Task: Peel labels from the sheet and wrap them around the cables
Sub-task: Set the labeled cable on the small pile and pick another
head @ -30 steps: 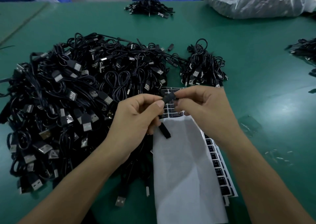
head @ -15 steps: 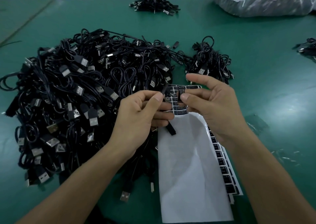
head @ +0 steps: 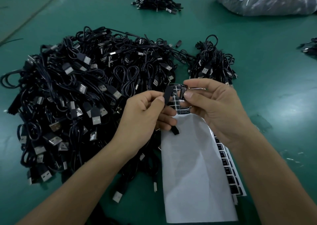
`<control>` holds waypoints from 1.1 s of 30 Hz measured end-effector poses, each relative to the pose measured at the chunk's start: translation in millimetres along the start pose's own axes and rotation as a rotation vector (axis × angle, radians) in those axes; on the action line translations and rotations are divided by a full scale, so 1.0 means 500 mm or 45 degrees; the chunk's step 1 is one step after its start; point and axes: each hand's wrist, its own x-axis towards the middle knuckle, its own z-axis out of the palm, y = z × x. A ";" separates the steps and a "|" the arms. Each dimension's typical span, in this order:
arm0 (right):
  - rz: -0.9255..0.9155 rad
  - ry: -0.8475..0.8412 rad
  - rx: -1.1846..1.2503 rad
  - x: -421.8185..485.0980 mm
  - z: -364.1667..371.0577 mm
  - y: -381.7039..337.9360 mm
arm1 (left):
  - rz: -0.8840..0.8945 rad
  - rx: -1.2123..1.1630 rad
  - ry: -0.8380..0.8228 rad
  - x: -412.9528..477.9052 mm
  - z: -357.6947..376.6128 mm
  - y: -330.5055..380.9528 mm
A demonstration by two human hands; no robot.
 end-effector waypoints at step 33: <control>-0.369 -0.047 -0.914 -0.019 0.013 0.001 | 0.180 0.166 0.073 -0.002 -0.002 -0.010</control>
